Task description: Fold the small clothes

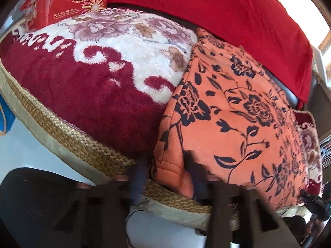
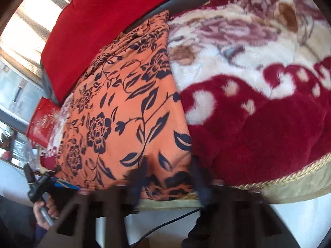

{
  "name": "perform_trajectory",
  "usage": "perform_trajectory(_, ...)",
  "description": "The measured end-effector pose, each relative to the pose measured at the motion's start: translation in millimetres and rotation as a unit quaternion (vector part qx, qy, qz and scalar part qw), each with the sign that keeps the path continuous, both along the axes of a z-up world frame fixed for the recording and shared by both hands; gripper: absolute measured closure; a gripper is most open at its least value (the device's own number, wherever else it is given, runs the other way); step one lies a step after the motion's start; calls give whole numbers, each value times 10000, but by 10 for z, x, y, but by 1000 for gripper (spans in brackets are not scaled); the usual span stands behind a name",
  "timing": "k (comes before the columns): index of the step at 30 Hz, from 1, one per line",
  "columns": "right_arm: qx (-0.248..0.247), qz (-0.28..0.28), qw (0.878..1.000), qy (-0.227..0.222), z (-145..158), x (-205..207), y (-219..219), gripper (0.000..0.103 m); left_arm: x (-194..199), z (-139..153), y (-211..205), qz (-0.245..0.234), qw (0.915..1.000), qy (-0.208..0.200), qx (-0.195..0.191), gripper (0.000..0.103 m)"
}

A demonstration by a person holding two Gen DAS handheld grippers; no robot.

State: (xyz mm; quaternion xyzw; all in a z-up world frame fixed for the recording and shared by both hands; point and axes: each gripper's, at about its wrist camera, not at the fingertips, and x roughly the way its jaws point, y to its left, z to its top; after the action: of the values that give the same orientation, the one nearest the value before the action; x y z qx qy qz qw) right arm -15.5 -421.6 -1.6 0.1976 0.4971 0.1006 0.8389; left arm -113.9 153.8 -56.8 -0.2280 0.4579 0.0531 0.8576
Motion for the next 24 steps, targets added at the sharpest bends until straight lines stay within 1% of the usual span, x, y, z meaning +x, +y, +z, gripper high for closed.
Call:
perform_trajectory(1, 97, -20, 10000, 10, -5, -11, -29, 76, -4, 16, -1, -64, 9999, -36, -85, 90)
perform_trajectory(2, 156, -64, 9999, -4, 7, -26, -57, 76, -1, 42, -14, -65, 10000, -57, -36, 90)
perform_trajectory(3, 96, -106, 9999, -46, 24, -50, -60, 76, -12, 74, -37, -82, 9999, -96, 79, 90)
perform_trajectory(4, 22, -147, 9999, -75, 42, -85, -31, 73, -3, 79, -46, -95, 9998, -97, 124, 89)
perform_trajectory(5, -58, -220, 9997, -76, 47, -101, -31, 64, -5, 79, -53, -100, 9998, -67, 159, 87)
perform_trajectory(6, -68, -251, 9997, -20, 38, -103, -42, 52, 4, 72, -49, -83, 9998, -38, 163, 84)
perform_trajectory(7, -112, -286, 9995, 40, 29, -105, -47, 23, 7, 64, -38, -48, 9998, -7, 167, 70)
perform_trajectory(8, -129, -306, 9994, 11, 42, -131, -6, 20, 12, 51, -24, -18, 9999, 15, 98, 55)
perform_trajectory(9, -171, -283, 9994, -70, 67, -137, 16, 20, 16, 40, -14, -1, 10000, 14, 49, 51)
perform_trajectory(11, -374, -180, 9990, -139, 85, -117, 73, 20, 22, 30, -32, 31, 9999, 31, 113, 49)
perform_trajectory(12, -428, -114, 9990, -55, 51, -79, 106, 22, 34, 19, -56, -31, 9998, 66, 203, 51)
perform_trajectory(13, -455, -87, 9989, 80, 4, -40, 116, 33, 42, 14, -75, -94, 9996, 78, 244, 77)
perform_trajectory(14, -505, -116, 9985, 150, -11, -14, 110, 43, 50, 17, -89, -204, 9996, 85, 189, 94)
perform_trajectory(15, -466, -102, 9987, 156, -3, -11, 89, 66, 47, 48, -92, -203, 9997, 67, 151, 94)
perform_trajectory(16, -380, -86, 9991, 188, 5, -13, 58, 87, 35, 101, -81, -164, 9998, -5, 100, 95)
perform_trajectory(17, -148, -108, 9996, 203, 16, -26, 14, 89, 6, 192, -61, -155, 9998, -129, 1, 95)
perform_trajectory(18, -33, -141, 9997, 202, 37, -43, -12, 90, -26, 308, -27, -105, 9995, -292, -56, 95)
perform_trajectory(20, 42, -218, 9997, 26, 173, -93, -27, 91, -66, 509, 20, -35, 9981, -604, -80, 95)
perform_trajectory(21, 118, -239, 9996, -60, 243, -108, -41, 91, -68, 557, 32, -39, 9976, -685, -85, 95)
perform_trajectory(23, 215, -287, 9993, -88, 258, -98, -70, 91, -29, 513, 30, -76, 9982, -599, -23, 95)
perform_trajectory(24, 245, -292, 9993, -46, 217, -78, -80, 91, 31, 402, 4, -133, 9992, -382, 41, 95)
